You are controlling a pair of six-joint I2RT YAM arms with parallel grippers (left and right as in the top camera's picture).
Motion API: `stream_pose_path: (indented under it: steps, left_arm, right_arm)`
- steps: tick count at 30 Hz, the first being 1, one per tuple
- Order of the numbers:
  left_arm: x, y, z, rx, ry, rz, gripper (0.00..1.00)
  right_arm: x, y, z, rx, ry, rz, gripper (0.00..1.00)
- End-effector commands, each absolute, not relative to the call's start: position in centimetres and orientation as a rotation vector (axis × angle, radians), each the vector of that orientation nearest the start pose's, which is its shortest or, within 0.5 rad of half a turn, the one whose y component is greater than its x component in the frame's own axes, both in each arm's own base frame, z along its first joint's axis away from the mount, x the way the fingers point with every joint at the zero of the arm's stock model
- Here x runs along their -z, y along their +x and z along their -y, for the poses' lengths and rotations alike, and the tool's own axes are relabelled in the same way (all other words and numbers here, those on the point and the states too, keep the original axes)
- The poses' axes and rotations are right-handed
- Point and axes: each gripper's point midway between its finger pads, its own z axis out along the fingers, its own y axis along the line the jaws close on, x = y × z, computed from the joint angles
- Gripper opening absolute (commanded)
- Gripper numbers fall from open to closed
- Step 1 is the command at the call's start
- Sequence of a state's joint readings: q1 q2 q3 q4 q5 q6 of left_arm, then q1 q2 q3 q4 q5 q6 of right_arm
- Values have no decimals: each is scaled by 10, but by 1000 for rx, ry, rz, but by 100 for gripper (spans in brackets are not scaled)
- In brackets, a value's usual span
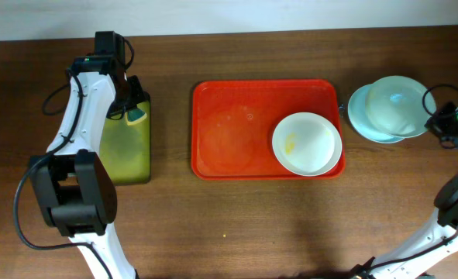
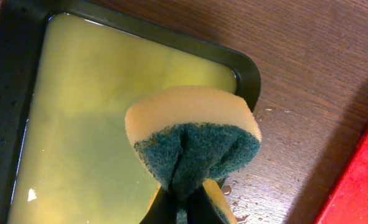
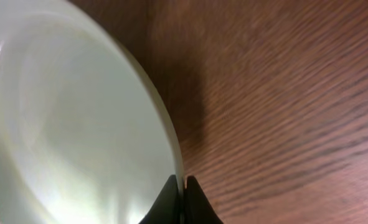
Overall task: Clean dirty plates on tray and stack at the side
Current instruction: 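Lift the green plate with the right gripper and stack it on the blue plate, then grasp the cream plate rim with the right gripper and pull it left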
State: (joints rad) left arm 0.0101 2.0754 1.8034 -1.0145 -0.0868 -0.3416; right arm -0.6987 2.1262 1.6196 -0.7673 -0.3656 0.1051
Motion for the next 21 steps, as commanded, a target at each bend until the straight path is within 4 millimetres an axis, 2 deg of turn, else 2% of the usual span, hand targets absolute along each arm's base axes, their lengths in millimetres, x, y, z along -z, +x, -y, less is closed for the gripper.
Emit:
stream_pose_path:
  steps: [1,2,3,4,5,6,8,10,12,13,15,16,17,19,20,21]
  left_arm:
    - [-106,468,-25,-70,-543,-2780,0]
    - [-106,468,-25,-70,-543,-2780,0]
    - [-106,468,-25,-70,-543,-2780,0]
    - [-106,468,-25,-71,-543,-2780,0]
    - [-106,468,-25,-71,-543,-2779,0]
    - [-106,468,-25,-70,-542,-2776,0]
    - [-106,468,-25,-69,-542,-2776,0]
    - [-106,468,-25,-69,-542,-2776,0]
    - [-106,469,-25,-71,-543,-2774,0]
    - [-106,470,-27,-70,-546,-2769,0]
    - [-101,469,-34,-73,-568,-2766,0]
    - [-97,467,-41,-78,-591,-2767,0]
    - [-93,466,-53,-83,-626,-2757,0]
    - [-79,460,-77,-85,-737,-2738,0]
    - [-69,455,-84,-76,-763,-2743,0]
    - [-58,453,-81,-24,-761,-2756,0]
  right_arm:
    - [-44,415,235,-399,931,-2544,4]
    - [-44,420,229,-400,909,-2549,5]
    - [-44,425,221,-405,884,-2557,20]
    - [-45,428,214,-410,862,-2566,77]
    - [-47,429,208,-416,849,-2575,98]
    - [-57,430,203,-414,833,-2573,99]
    - [-94,433,197,-387,780,-2523,99]
    - [-162,434,181,-361,738,-2412,99]
    - [-211,429,152,-330,642,-2364,99]
    - [-229,421,138,-236,641,-2362,99]
    - [-240,411,123,-85,662,-2376,99]
    - [-240,409,105,-50,624,-2404,99]
    - [-233,410,76,-91,551,-2460,99]
    - [-218,406,11,-324,405,-2580,99]
    - [-211,402,-1,-317,373,-2623,95]
    - [-208,400,-12,-331,345,-2643,76]
